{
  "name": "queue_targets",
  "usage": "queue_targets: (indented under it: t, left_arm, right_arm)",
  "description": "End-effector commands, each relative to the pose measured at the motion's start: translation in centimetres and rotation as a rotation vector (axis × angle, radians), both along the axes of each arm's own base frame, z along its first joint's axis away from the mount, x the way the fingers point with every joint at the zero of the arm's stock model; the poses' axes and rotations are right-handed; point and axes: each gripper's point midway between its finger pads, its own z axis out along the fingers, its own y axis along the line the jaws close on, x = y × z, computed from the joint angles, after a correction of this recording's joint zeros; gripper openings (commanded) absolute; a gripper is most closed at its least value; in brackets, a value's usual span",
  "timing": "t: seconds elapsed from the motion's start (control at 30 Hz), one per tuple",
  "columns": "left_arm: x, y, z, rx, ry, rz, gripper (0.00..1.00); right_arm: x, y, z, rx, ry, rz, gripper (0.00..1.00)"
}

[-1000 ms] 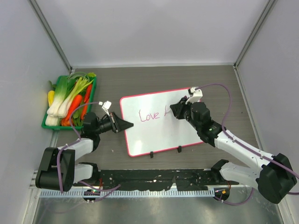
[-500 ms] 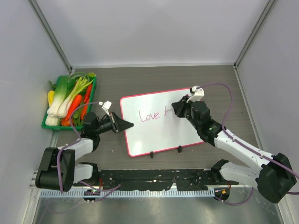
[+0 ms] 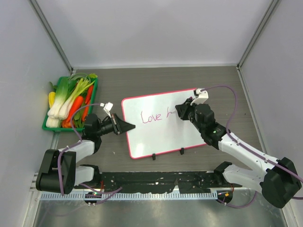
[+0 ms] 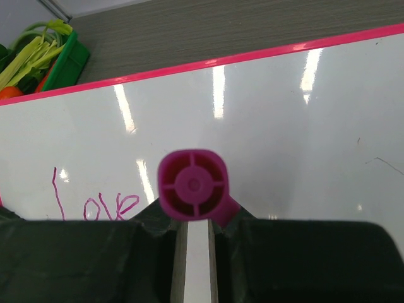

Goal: Write a sentence on the whiteboard
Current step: Write on the whiteboard with the whiteboard.

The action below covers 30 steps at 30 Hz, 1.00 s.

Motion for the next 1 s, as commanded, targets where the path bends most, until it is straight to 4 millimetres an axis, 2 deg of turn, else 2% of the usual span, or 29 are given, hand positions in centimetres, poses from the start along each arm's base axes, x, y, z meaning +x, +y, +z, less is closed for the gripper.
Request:
queue_targets:
  t: [0.0,0.23,0.67,0.97]
  left_arm:
    - [0.9,0.4,-1.5,0.081,-0.044,0.038,0.00]
    - [0.9,0.4,-1.5,0.080,-0.047,0.038,0.00]
    - [1.0,0.4,-1.5,0.082,-0.048,0.041,0.00]
    - [1.0,0.4,-1.5,0.083,-0.046,0.041,0.00]
  right_arm:
    - [-0.5,-0.6,-1.4,-0.025,0.031,-0.004,0.01]
    - [-1.2,-0.4,-2.8,-0.035,0.063,0.027,0.01]
    - [-1.7,-0.5,-2.0,-0.023,0.039,0.042,0.01]
    - [-1.4,-0.7,0.7,0.004,-0.011,0.022,0.01]
